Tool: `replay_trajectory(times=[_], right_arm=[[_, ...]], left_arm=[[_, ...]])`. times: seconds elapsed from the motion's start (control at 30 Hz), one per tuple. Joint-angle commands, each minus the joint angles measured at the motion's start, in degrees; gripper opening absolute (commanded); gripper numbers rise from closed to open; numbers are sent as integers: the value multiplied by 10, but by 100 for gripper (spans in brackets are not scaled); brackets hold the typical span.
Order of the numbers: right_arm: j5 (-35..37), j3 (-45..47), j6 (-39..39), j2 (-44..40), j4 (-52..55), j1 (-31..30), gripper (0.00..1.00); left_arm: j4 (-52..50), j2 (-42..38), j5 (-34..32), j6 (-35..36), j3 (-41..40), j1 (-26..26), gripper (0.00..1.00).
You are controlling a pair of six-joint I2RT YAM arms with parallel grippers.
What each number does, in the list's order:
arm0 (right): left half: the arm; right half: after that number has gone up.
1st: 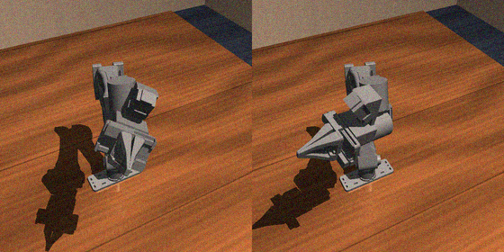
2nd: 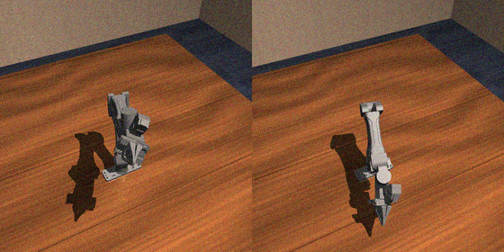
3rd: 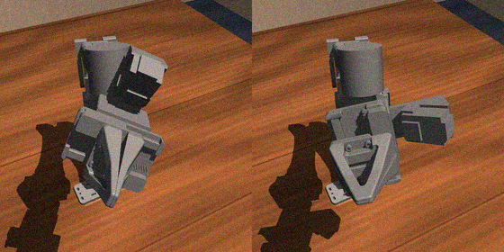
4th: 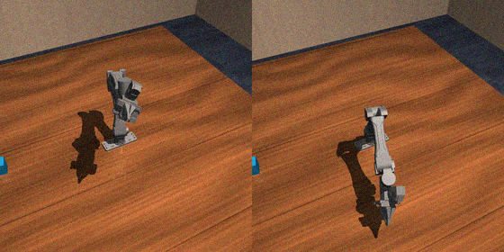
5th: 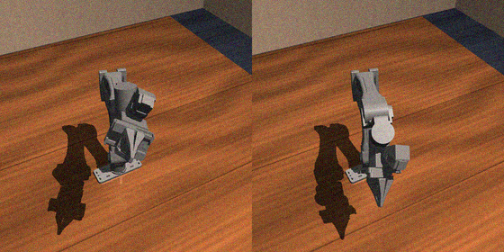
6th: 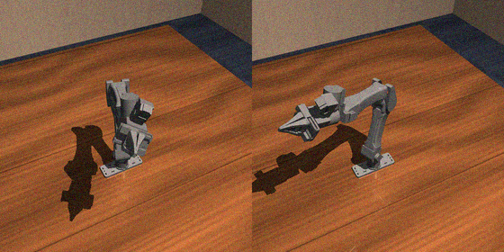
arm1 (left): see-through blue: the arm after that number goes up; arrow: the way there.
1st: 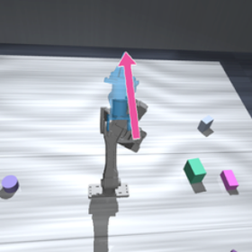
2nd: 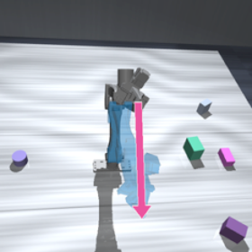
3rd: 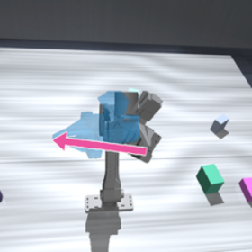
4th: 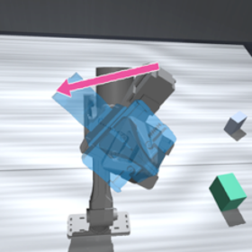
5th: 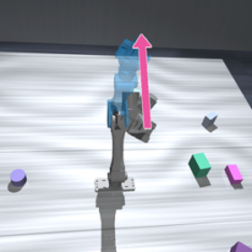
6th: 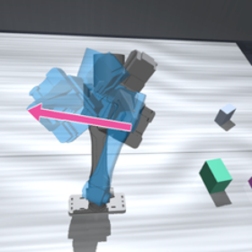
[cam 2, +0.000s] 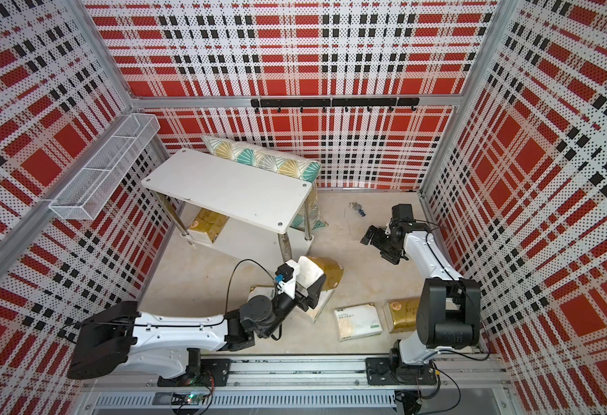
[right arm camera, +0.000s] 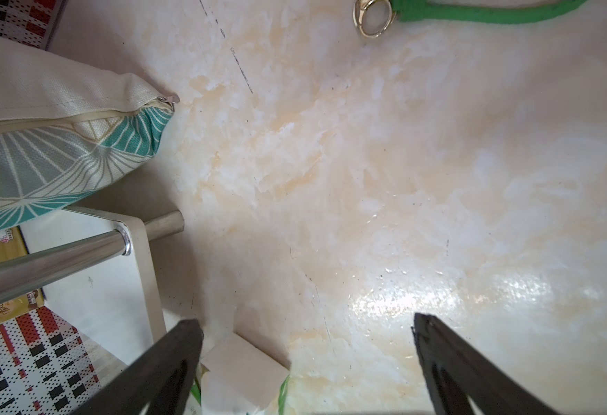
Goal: Place the tissue boxes on the shelf by color
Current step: Place a box of tissues on the shelf.
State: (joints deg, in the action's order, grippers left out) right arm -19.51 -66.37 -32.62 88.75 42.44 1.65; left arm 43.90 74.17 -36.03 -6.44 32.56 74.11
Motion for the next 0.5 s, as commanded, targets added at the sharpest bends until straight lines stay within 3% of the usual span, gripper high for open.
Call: replay_trajectory(times=[0.0,0.23,0.47], right_arm=[[-5,-1,5,11,-19,-2,100],[-10,1,5,12,-25,-3,100],[-14,-8,5,23,-26,-6,100]], left_arm=[[-59,-70,0,-42,-18,5,81],[-144,-220,-74,-72,-69,6,80],[-275,-350,-101,-92,-76,4,81]])
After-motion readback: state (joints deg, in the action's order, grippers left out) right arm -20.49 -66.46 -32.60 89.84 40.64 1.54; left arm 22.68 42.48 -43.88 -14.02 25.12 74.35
